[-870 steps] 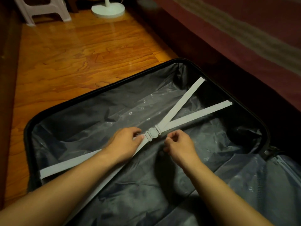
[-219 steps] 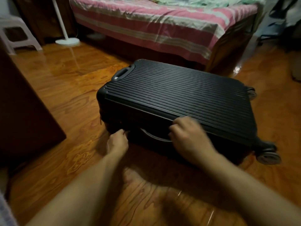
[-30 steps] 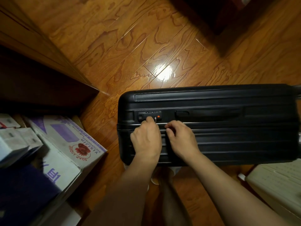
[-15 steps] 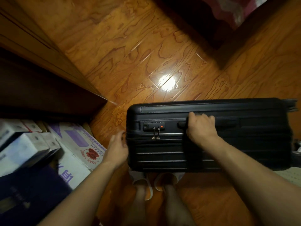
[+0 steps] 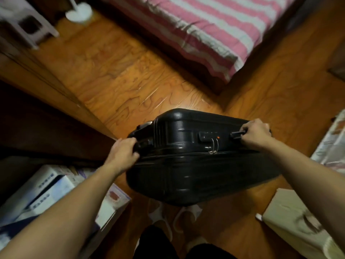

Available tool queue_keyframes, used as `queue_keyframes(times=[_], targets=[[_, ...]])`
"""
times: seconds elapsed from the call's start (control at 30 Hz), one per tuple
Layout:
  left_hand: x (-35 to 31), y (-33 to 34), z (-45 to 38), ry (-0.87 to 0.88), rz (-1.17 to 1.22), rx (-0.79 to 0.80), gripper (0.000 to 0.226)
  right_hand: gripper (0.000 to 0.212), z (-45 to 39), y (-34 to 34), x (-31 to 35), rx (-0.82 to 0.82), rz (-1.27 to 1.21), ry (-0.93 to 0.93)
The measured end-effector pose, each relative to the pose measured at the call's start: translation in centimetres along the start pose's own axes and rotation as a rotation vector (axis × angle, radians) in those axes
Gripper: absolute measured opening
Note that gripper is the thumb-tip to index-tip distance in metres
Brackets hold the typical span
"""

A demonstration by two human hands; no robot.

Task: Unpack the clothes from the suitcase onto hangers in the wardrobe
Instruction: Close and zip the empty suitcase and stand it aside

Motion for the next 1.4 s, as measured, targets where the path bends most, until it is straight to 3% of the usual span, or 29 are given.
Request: queue_keyframes(times=[0.07,0.1,0.23,0.3,0.4,0.43,0.5,0.57,0.67,0.77,0.83,0.9,0.97,1.07,1.2,1.4], targets=[[-1.8,-3.8,-0.3,-0.003,0.009,0.038,0.008,0.008,-1.7,-0.9,-0.7,0.028,0.034,0.051],[-3.8,-5.5,-0.4,0.030,0.028,0.079,0.008,0.007,-2.7,-1.7,-1.6,0.029,0.009,0.100],[-14.2,-8.7,-1.2,0.175,0.172,0.066,0.012,0.051,-4.4,-3.1,-3.9,0.033,-0.495,0.272],[-20.6,-8.5,-3.0,0.212,0.238,0.046,0.015,0.047,-2.7,-4.8,-3.8,-0.061,-0.626,0.248],[-28.5,-7.2,-7.0,0.206,0.258,0.076,0.025,0.048,2.2,-5.2,-5.2,-0.274,-0.508,0.205],[-30.9,-7.3,-8.2,0.189,0.277,0.072,0.027,0.050,4.1,-4.5,-5.8,-0.253,-0.458,0.192],[-33.6,-8.0,-9.8,0.159,0.346,0.047,0.025,0.059,6.4,-1.3,-5.9,-0.053,-0.414,0.167],[-35.5,-8.7,-10.6,0.207,0.390,0.077,0.018,0.068,7.2,0.8,-5.3,0.075,-0.493,0.222],[-38.5,-9.1,-11.1,0.301,0.474,0.181,0.022,0.093,5.3,0.0,-4.8,0.034,-0.714,0.402],[-39.0,-8.9,-11.3,0.382,0.485,0.322,0.052,0.109,3.5,-0.1,-4.9,0.011,-0.738,0.488],[-37.5,-9.2,-12.6,0.431,0.329,0.261,0.064,0.109,2.1,-0.9,-5.5,-0.029,-0.723,0.495],[-34.5,-8.5,-14.2,0.471,-0.018,0.208,0.072,0.108,-0.4,-2.6,-7.1,-0.060,-0.732,0.488],[-32.1,-7.2,-15.5,0.504,-0.263,0.282,0.074,0.109,-3.6,-5.1,-9.2,-0.051,-0.782,0.526],[-33.6,-7.1,-18.0,0.618,-0.278,0.307,0.080,0.096,-8.7,-9.6,-11.5,-0.105,-0.723,0.551],[-43.1,-9.1,-23.5,0.690,-0.323,0.173,0.070,0.065,-13.2,-13.2,-11.0,-0.304,-0.444,0.544],[-54.0,-10.3,-31.6,0.737,-0.364,0.207,0.072,0.065,-18.4,-15.5,-14.5,-0.197,-0.462,0.554]])
Point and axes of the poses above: each hand's wrist, its own z-axis away from the middle knuckle, its own y-axis out of the palm, x = y × z, the point moved 5 cm from there along -z, towards the middle knuckle, and after that the axes turned 12 degrees about -z, right-handed, at the moved point
